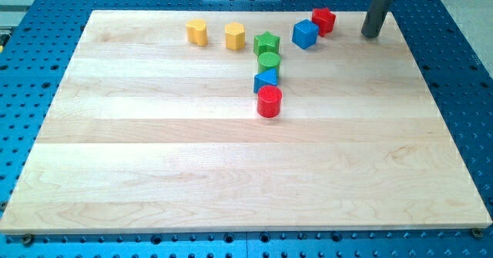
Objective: Move the yellow heart into the hexagon
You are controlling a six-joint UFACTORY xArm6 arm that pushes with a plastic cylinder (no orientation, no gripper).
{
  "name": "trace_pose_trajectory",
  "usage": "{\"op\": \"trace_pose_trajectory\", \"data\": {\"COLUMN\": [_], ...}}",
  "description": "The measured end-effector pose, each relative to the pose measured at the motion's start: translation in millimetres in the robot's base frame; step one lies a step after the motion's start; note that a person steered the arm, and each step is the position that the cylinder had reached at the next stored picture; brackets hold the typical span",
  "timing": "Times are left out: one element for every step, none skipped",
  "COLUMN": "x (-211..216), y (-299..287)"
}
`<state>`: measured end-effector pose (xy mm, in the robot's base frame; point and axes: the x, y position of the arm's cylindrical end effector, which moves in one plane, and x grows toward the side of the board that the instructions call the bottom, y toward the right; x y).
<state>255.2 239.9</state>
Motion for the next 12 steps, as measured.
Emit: {"op": "trace_pose_trajectory", "data": {"x": [-12, -50, -63, -64, -63, -62, -62, -51, -8, 6, 6, 6], "y": [-13, -16, -38, -85, -153, -218, -305, -385, -411, -385, -361, -327]}}
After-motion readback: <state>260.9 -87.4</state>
